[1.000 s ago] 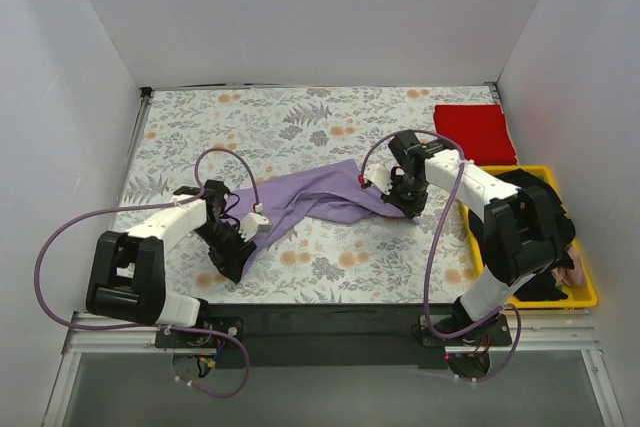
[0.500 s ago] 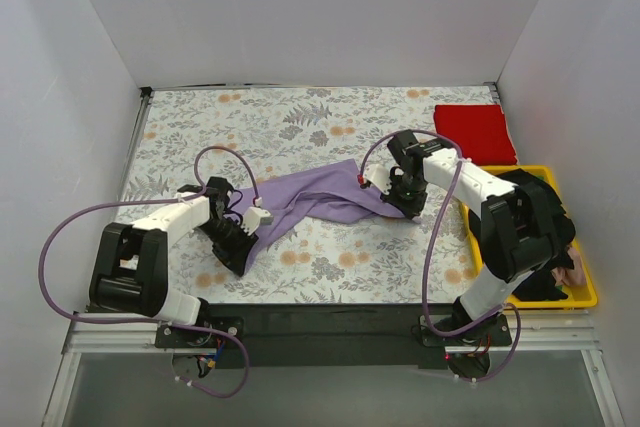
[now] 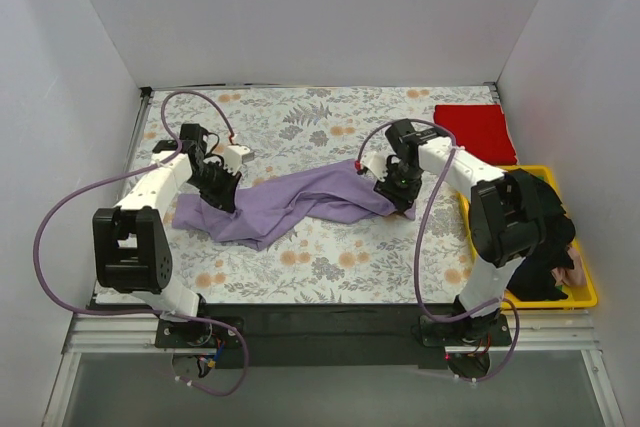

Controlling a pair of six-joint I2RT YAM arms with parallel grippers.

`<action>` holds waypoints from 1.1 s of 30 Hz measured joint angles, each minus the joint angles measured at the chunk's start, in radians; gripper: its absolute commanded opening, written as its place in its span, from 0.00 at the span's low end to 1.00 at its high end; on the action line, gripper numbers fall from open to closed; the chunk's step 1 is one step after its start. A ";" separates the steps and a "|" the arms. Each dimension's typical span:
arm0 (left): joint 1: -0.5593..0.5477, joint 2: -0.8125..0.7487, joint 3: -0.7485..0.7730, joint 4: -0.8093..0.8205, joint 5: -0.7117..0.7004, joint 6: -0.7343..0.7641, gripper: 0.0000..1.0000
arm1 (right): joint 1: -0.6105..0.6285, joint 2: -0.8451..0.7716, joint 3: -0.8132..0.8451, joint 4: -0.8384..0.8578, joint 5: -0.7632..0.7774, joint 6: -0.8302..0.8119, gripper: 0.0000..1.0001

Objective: Fold and stack the t-shirts
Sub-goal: Flatten the tshirt out

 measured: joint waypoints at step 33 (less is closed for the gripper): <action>0.137 0.073 0.192 -0.011 -0.022 -0.143 0.00 | -0.064 -0.183 -0.375 0.473 0.161 0.055 0.01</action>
